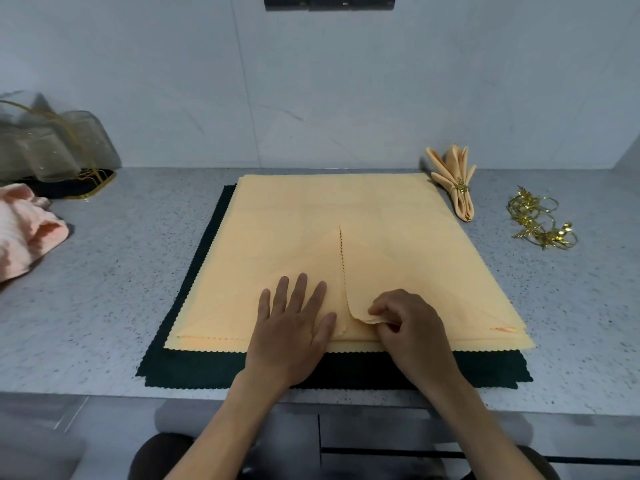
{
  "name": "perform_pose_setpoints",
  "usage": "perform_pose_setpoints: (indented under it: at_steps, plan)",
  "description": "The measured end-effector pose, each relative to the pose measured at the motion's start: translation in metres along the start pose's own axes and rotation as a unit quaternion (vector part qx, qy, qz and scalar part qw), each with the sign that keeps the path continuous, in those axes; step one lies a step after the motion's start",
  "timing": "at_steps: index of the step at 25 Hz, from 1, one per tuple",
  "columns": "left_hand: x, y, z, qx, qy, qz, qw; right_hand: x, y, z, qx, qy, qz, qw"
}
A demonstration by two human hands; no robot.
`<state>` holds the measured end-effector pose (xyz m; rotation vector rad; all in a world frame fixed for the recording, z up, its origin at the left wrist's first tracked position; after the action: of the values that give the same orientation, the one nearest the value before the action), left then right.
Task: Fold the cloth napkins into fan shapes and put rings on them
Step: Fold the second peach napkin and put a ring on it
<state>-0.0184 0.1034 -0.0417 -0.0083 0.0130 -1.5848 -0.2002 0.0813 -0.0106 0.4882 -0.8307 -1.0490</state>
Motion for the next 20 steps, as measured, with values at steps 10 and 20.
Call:
perform_pose_setpoints:
  at_steps: [10,20]
  plan:
    - [-0.006,-0.02,0.01,-0.081,-0.037,-0.126,0.988,-0.005,0.006,-0.009,-0.056,0.04,0.017,0.998]
    - [-0.013,-0.032,0.011,-0.046,-0.017,-0.199,0.979,0.078,-0.003,-0.041,-0.137,0.18,-0.091,0.97]
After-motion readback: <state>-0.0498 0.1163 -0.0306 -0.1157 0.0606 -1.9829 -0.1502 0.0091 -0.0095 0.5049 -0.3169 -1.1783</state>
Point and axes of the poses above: each hand's wrist, its own x-axis towards the middle knuckle, its own z-axis out of the back of the hand, y = z × x, the point moved 7 cm from there along x, towards the middle knuckle, and after that the axes turned 7 degrees about x, right-handed, at the moved point
